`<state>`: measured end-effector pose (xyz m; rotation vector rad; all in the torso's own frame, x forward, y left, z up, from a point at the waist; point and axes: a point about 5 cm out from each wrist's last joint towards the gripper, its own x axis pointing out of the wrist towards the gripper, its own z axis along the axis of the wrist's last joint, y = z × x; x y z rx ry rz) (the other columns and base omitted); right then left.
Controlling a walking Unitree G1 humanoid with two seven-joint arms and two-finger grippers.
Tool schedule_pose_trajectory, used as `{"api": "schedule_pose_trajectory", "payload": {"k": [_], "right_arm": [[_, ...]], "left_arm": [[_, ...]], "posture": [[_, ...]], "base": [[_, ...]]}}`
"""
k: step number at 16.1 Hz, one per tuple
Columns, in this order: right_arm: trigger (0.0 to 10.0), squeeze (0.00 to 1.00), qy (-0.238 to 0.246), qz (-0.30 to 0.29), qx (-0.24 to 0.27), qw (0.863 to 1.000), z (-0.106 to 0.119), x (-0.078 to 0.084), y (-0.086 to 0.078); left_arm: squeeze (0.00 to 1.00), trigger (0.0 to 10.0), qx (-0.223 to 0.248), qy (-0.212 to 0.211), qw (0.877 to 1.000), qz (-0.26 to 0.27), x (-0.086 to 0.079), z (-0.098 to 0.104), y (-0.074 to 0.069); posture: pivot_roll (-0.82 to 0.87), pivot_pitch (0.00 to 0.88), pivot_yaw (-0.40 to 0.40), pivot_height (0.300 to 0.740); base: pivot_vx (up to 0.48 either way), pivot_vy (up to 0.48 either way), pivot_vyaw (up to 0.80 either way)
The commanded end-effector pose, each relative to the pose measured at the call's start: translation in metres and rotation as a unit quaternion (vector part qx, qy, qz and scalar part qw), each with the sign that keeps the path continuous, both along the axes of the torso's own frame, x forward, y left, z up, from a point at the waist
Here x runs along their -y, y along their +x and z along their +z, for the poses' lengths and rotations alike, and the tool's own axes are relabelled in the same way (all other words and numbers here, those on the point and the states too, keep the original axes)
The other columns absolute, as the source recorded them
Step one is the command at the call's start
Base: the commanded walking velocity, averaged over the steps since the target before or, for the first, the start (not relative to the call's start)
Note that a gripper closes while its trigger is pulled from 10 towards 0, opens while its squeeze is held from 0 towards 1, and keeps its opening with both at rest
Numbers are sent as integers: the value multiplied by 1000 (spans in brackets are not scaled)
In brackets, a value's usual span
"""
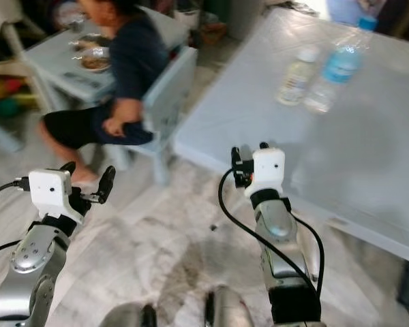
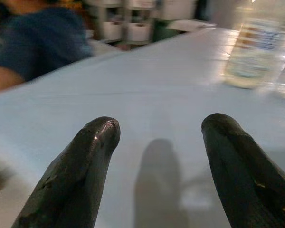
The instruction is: Restocking fridge
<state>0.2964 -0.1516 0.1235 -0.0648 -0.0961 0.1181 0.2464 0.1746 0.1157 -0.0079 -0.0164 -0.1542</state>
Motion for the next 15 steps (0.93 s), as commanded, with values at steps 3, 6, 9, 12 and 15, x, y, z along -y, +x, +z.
{"api": "schedule_pose_trajectory", "payload": {"k": [3,6,9,12,15], "right_arm": [[10000,0,-1,-4,-1,1000,-1,11,-6],[10000,0,-1,7,7,1000,2,10,-8],[10000,0,-20,11,12,1000,4,9,-6],[10000,0,-23,11,8,1000,3,11,-6],[10000,0,-24,-9,9,1000,0,14,-14]], "left_arm": [[0,10000,-21,-9,1000,-17,2,-10,-10],[0,10000,-20,-12,1000,-11,1,-11,-11],[0,10000,-13,-16,1000,-15,4,-8,-6],[0,10000,-11,-21,1000,-15,6,-7,-5],[0,10000,-9,-23,1000,14,-1,-8,-4]], "posture": [[-3,138,-5,740],[-11,136,-8,740],[-11,136,-8,740],[-11,136,-8,740],[-18,136,-1,740]], "base": [[0,0,-800],[189,0,-740],[391,0,0],[444,0,0],[444,0,0]]}}
